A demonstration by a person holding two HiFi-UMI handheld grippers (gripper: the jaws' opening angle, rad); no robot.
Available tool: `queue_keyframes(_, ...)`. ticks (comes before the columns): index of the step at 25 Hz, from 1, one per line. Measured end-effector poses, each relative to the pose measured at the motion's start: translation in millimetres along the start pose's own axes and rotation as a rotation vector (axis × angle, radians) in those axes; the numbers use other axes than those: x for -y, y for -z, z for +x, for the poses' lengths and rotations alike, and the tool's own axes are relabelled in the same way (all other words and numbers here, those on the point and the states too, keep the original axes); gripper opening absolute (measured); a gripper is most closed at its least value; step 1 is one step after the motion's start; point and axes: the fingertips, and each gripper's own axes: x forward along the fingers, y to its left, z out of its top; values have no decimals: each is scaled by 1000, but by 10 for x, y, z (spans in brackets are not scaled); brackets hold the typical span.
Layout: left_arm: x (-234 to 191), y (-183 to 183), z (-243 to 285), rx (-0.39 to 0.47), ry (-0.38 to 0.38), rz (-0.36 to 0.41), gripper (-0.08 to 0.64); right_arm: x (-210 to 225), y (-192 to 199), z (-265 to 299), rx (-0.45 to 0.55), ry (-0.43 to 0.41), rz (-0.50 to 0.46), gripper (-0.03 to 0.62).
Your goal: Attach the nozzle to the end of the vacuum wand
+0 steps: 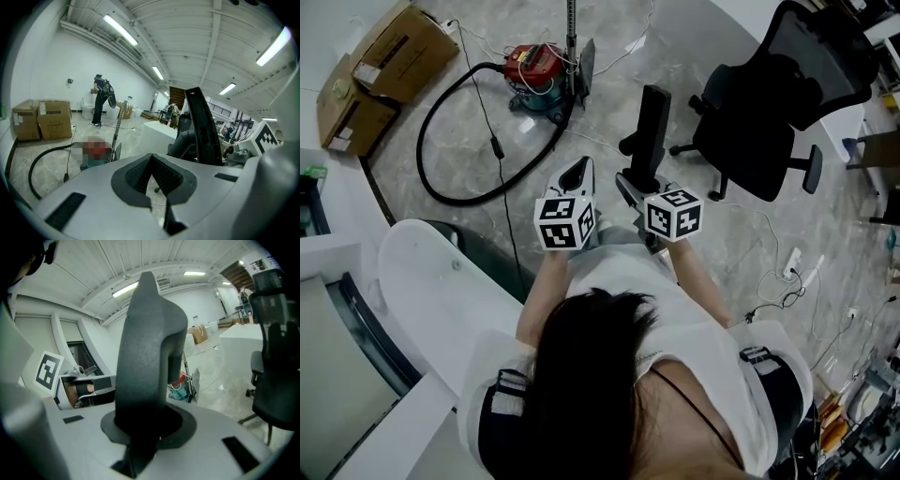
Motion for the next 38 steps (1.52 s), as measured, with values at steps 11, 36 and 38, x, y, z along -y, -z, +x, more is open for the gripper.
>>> queue_keyframes(11,-172,-123,200,-9,8,-1,3,49,-163,285,-14,-1,7,80)
queue_keyframes(36,-994,-856,1086,-47,43,24,3,342,-1086,1330,-16,20,43,80)
queue_keyframes(38,-1043,-918,1158,-51,52,27,3,364,-1143,1392,-17,28,50,78)
